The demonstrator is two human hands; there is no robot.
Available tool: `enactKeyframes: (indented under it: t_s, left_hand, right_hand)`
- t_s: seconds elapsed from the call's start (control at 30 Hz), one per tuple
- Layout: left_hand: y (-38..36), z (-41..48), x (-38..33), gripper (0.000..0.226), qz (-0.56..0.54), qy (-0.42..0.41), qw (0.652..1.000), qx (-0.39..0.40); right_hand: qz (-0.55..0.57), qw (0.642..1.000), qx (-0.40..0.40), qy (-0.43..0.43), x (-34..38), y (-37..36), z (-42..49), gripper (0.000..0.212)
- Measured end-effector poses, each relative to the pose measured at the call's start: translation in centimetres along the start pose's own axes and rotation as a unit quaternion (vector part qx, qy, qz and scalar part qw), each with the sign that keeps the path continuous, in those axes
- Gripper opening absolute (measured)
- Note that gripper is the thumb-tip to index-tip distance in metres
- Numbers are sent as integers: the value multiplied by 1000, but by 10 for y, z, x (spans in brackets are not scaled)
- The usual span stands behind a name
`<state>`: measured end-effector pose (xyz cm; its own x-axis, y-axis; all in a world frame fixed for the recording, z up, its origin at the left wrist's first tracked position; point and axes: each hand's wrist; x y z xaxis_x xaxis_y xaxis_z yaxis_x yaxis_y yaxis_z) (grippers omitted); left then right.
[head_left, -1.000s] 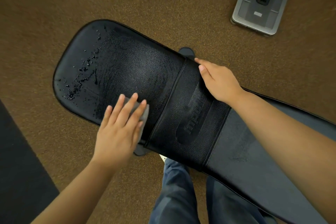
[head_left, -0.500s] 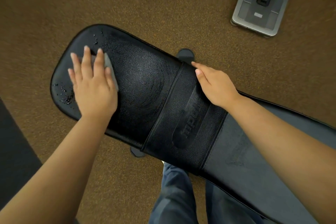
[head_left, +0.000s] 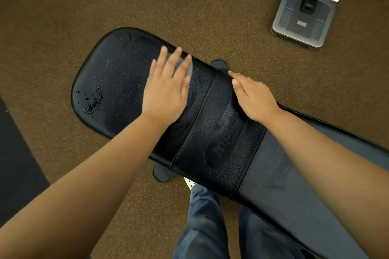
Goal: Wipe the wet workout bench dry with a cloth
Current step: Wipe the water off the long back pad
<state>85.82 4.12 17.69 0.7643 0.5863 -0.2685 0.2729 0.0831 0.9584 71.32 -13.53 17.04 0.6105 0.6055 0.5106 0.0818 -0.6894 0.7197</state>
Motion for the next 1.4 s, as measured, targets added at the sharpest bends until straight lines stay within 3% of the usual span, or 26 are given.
enactKeyframes:
  t_s: [0.2,0.43,0.57,0.63,0.7,0.8,0.9,1.0,1.1,1.2,1.27,1.4]
  left_hand:
    - [-8,-57,-21,47,14,-67,996,56]
    - [-4,-105,-5,48,42,-59,993,92]
    - [-4,-120,-2,48,8,-1,997,74]
    - [-5,-124,-1,55,-26,40,997,64]
    - [-6,-128,-1,65,-59,84,994,47]
    - [-10,-135,-2,65,-92,113,989,5]
    - [-16,-144,2,58,-170,131,975,-66]
    - [-22,-150,10,56,-241,187,940,-154]
    - [-22,-145,19,59,-308,281,880,-228]
    - [-18,-135,23,60,-377,338,811,-293]
    - [-20,-128,29,60,-421,375,758,-328]
    - [-21,-114,47,60,-528,363,675,-366]
  right_hand:
    - [-3,1000,6,3,0,1,0,46]
    - [2,1000,7,17,3,4,-1,46]
    - [-19,993,-110,30,20,-10,-7,44]
    - [8,984,-155,84,40,-22,-16,43]
    - [10,972,-151,181,60,-36,-26,42]
    - [-28,946,-66,316,86,-58,-39,43]
    - [-78,922,9,380,103,-76,-45,48]
    - [-107,906,9,410,109,-85,-46,50]
    - [-147,889,-42,432,111,-90,-52,46]
    - [-182,905,-26,383,117,-95,-59,54]
    - [-269,898,-9,348,121,-100,-60,70]
    - [-380,863,-7,332,123,-108,-54,80]
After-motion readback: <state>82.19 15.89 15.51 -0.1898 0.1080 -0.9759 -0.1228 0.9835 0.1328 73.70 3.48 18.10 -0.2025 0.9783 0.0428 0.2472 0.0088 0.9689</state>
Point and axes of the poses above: each hand's wrist, its own z-axis towards the middle knuckle, its own y-axis out of the back of the hand, x = y × z, and after that the axes turned 4 degrees about x, right-handed
